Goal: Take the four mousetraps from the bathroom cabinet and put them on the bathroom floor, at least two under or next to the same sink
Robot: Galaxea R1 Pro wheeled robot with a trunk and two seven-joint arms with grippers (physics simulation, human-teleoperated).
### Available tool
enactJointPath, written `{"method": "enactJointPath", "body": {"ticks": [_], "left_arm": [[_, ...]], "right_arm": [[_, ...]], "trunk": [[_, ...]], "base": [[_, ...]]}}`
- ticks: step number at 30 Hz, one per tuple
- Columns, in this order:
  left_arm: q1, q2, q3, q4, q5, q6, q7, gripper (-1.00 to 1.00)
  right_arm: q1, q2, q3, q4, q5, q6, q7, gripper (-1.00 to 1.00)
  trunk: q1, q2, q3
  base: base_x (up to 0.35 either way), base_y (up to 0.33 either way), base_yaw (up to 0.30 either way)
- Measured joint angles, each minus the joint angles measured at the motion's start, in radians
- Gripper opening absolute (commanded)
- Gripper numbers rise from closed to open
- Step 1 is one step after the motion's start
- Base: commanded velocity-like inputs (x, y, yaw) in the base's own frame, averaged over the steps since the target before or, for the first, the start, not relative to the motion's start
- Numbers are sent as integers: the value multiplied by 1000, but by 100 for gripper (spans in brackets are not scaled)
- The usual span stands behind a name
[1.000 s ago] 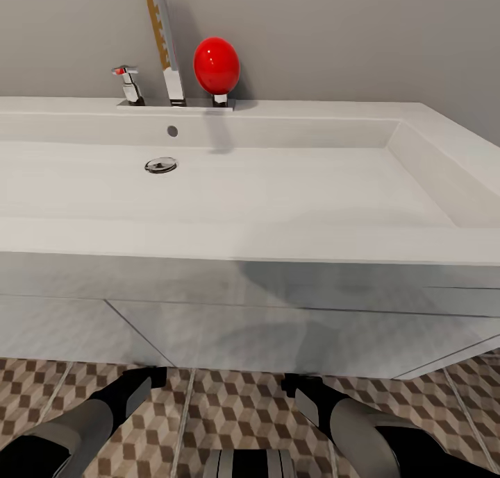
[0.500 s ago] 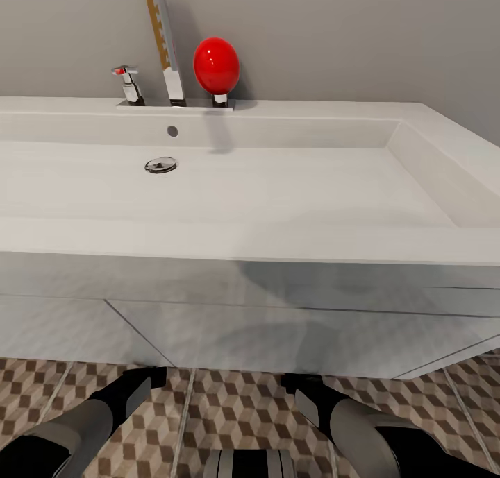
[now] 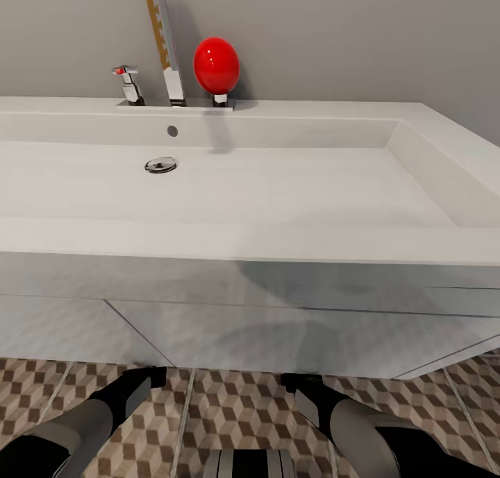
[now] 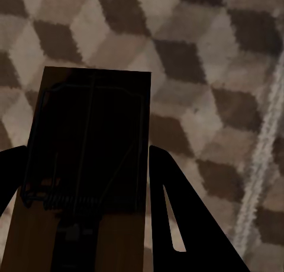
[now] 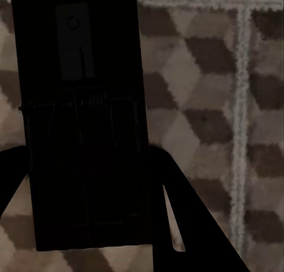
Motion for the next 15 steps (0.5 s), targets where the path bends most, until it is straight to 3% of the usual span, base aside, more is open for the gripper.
{"method": "enactJointPath", "body": {"ticks": [6, 15], "left_arm": [[0, -1, 5, 0, 2, -1, 0, -100], [0, 0, 2, 0, 1, -1, 0, -100]], "right_arm": [[2, 0, 1, 0, 0, -44, 0, -100], [2, 0, 2, 0, 0, -49, 0, -100]], "trunk": [[0, 0, 0], [0, 0, 0]], "base": [[0, 0, 0], [0, 0, 0]]}}
